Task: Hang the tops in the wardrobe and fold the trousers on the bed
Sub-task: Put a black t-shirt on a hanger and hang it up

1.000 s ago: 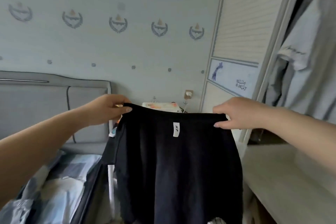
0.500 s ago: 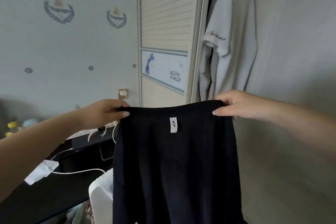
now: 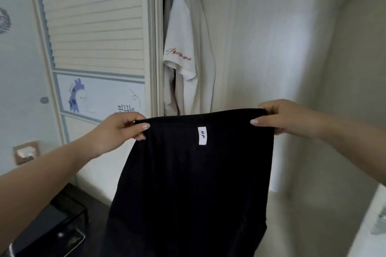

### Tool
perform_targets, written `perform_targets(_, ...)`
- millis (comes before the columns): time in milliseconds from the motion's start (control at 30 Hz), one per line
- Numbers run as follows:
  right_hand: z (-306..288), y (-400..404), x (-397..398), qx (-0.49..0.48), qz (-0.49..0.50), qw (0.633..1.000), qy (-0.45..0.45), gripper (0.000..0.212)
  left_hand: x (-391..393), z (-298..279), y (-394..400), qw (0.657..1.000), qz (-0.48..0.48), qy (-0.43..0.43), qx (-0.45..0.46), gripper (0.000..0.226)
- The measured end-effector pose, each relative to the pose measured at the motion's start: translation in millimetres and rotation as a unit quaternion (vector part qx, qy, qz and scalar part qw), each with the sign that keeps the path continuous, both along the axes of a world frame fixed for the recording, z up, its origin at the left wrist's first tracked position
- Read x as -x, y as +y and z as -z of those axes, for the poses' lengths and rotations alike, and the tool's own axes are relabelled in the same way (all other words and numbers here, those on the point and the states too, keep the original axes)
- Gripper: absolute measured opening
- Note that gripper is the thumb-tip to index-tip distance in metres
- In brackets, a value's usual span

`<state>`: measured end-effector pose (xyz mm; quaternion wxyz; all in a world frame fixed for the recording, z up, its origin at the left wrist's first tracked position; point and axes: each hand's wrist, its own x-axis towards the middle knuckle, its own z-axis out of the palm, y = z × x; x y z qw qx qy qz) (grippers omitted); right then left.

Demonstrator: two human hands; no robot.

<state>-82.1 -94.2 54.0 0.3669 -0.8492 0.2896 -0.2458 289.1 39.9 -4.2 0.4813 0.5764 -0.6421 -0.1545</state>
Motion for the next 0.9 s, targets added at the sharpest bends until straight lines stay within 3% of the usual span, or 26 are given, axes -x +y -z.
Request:
perform_targets(133,-17.7,-29.6,11.7,0.075,0.099,0.992,0.015,0.029,20.0,-7.9,-62.9,0.985,0.028,0.140,0.096,0.015)
perform_targets(267,-37.3,-71.7,7.7,0.190,0.203,0.960,0.037,0.034,43.0,-21.6,-128.1,0.931,0.072,0.328,0.140,0.019)
perform_targets(367,-55.4,-100.3,7.0,0.356,0.228,0.891,0.162,0.040,55.9,-36.5,-170.3,0.891,0.107,0.407,0.168,0.029)
perform_targets(467,-76.4,-130.3,5.7,0.503,0.209,0.780,0.308,0.045,66.1,-57.8,-209.1,0.846,0.109,0.481,0.204,0.023)
perform_targets(533,-90.7,-150.5,3.5,0.558,0.207,0.720,0.357,0.047,71.8,-73.7,-232.9,0.824,0.107,0.511,0.221,0.019)
perform_targets(600,-105.4,-172.3,2.3,0.580,0.207,0.688,0.384,0.047,76.5,-90.3,-254.9,0.818,0.097,0.516,0.234,0.018)
perform_targets(900,-112.8,-246.5,-1.9,0.645,0.101,0.612,0.446,0.033,90.7,-130.8,-326.3,0.802,0.096,0.525,0.268,0.023)
